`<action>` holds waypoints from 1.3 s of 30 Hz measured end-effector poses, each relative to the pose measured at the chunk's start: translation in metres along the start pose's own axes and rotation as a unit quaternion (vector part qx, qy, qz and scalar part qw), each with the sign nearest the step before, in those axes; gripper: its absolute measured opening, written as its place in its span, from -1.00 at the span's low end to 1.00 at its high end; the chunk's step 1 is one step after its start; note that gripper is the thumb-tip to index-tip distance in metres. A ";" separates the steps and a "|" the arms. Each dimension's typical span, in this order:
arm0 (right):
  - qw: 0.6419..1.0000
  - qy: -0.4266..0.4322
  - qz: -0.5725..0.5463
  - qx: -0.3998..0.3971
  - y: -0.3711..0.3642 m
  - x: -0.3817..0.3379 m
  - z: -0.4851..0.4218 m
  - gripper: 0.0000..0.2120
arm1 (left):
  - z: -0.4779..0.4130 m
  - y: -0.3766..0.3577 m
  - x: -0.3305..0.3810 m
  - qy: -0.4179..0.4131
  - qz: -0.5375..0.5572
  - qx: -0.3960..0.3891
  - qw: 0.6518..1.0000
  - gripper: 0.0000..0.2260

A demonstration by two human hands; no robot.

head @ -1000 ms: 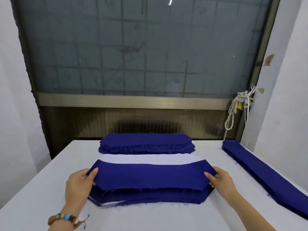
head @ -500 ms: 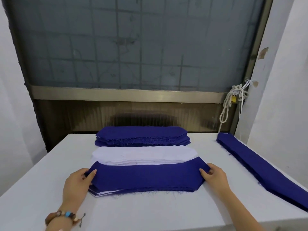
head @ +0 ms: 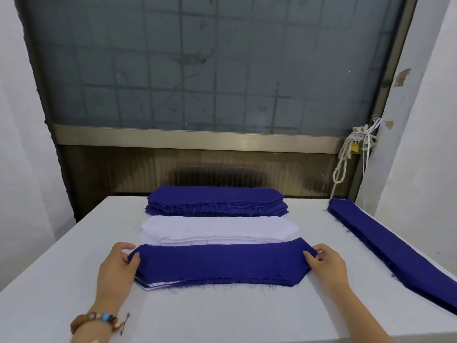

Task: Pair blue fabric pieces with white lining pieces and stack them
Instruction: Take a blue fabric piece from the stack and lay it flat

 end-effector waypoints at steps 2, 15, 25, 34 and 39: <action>1.000 0.001 0.010 0.004 -0.001 0.000 0.001 -0.89 | 0.001 -0.001 0.000 -0.001 0.001 0.003 1.000 -0.88; 0.999 0.022 0.034 0.010 -0.002 -0.003 0.005 -0.83 | 0.001 -0.002 -0.003 -0.011 -0.004 0.012 1.000 -0.89; 0.995 0.063 0.073 0.029 -0.002 -0.008 0.009 -0.97 | 0.003 0.004 0.009 -0.040 -0.043 0.032 0.998 -0.85; 0.935 0.307 0.178 -0.001 -0.006 -0.023 0.028 -0.79 | 0.015 -0.001 0.035 -0.218 -0.056 -0.088 0.970 -0.78; 0.927 0.317 0.188 -0.062 -0.009 -0.024 0.030 -0.76 | 0.014 -0.004 0.035 -0.215 -0.079 -0.128 0.965 -0.81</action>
Point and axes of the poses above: each hand's wrist, its own z-axis away from the middle knuckle, its own y-axis out of the back of the hand, x = y × z, the point moved 2 cm from there along -z, towards the middle knuckle, and after that the axes turned 9 degrees about -y, right-handed, at the moved point
